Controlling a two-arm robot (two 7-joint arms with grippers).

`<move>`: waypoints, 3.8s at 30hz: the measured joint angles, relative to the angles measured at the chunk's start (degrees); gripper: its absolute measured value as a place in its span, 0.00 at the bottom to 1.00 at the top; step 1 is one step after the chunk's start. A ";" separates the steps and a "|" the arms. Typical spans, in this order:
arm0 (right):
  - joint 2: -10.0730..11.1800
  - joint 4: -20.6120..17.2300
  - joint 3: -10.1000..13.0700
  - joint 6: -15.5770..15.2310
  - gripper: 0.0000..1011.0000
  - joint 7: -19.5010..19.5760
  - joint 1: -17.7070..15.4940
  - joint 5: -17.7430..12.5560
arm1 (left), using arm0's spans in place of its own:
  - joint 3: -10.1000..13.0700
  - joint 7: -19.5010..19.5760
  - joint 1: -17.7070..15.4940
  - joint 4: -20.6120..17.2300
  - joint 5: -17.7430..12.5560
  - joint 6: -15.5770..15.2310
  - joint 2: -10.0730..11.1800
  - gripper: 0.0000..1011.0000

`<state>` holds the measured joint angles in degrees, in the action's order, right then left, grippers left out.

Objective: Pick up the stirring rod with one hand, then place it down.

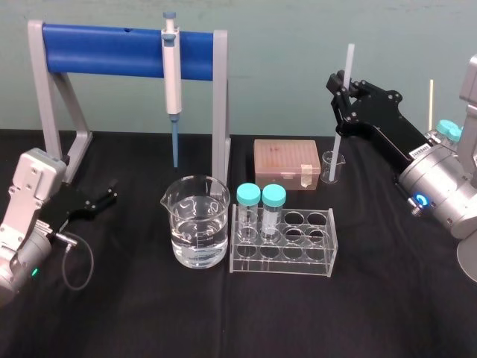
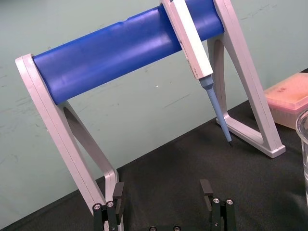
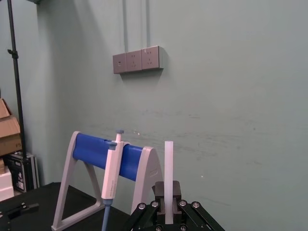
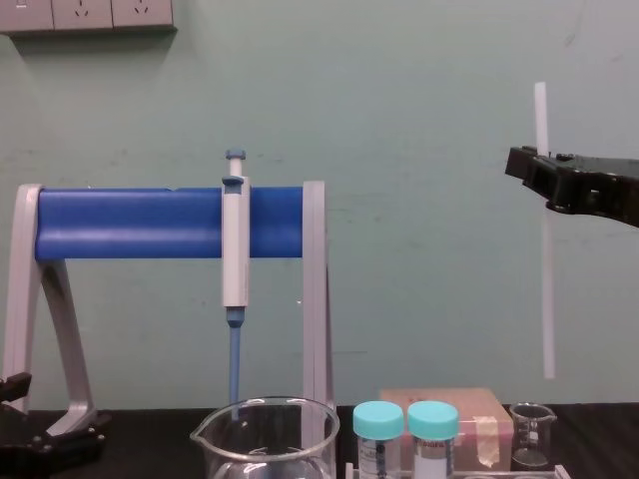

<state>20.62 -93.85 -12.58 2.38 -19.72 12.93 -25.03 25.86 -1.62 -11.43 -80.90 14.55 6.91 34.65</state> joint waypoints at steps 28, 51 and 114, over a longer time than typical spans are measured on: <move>-0.12 0.57 -0.40 -0.07 0.08 -0.09 0.45 -0.24 | 0.00 0.00 0.00 0.00 0.00 0.00 0.00 0.99; 0.00 0.10 -0.32 -0.05 0.08 0.00 -0.01 -0.14 | 0.00 0.00 0.00 0.00 0.00 0.00 0.00 0.99; -2.07 8.68 -1.61 7.46 0.08 -3.91 -1.64 0.31 | 0.00 0.00 0.00 0.00 0.00 0.00 0.00 0.99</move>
<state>18.56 -85.16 -14.19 9.85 -23.63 11.29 -24.71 25.86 -1.62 -11.43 -80.90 14.55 6.91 34.65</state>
